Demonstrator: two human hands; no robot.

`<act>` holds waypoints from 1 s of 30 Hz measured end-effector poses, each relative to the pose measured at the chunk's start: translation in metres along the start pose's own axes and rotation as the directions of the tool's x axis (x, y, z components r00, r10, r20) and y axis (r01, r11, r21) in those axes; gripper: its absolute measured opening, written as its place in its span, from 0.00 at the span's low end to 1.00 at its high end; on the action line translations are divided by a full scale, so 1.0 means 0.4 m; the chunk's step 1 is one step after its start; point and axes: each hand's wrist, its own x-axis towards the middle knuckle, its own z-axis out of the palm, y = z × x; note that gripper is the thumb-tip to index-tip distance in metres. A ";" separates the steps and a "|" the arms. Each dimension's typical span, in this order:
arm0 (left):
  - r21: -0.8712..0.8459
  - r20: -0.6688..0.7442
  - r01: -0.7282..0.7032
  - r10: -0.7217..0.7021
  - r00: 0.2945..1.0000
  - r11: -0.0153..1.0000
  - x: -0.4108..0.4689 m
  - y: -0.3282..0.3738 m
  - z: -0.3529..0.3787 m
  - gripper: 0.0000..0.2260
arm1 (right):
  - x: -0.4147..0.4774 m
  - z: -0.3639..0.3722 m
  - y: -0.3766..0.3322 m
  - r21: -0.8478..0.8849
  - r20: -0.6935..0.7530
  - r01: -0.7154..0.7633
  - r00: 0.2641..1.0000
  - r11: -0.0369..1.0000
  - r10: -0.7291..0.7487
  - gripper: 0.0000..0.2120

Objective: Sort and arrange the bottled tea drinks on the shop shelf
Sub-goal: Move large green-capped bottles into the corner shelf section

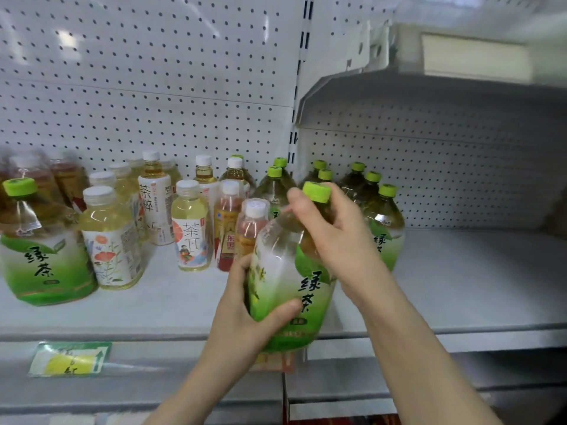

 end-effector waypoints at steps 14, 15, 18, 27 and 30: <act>0.482 -0.149 -0.028 0.113 0.982 0.876 0.161 -0.049 -0.064 0.38 | 0.123 -0.063 0.219 -0.520 -0.240 -0.127 0.971 0.844 -0.001 0.29; 0.471 -0.129 -0.015 0.086 0.988 0.882 0.164 -0.059 -0.068 0.39 | 0.132 -0.055 0.228 -0.543 -0.247 -0.130 0.969 0.830 -0.011 0.27; 0.446 -0.075 -0.029 0.069 0.995 0.895 0.165 -0.068 -0.071 0.36 | 0.171 -0.042 0.253 -0.584 -0.301 -0.134 0.952 0.801 -0.060 0.24; 0.393 -0.017 -0.057 0.069 0.997 0.918 0.171 -0.076 -0.075 0.29 | 0.244 -0.029 0.323 -0.662 -0.353 -0.081 0.911 0.745 -0.214 0.17; 0.389 -0.025 -0.076 0.093 0.995 0.918 0.172 -0.083 -0.076 0.30 | 0.232 -0.027 0.303 -0.805 -0.334 -0.085 0.883 0.587 -0.330 0.19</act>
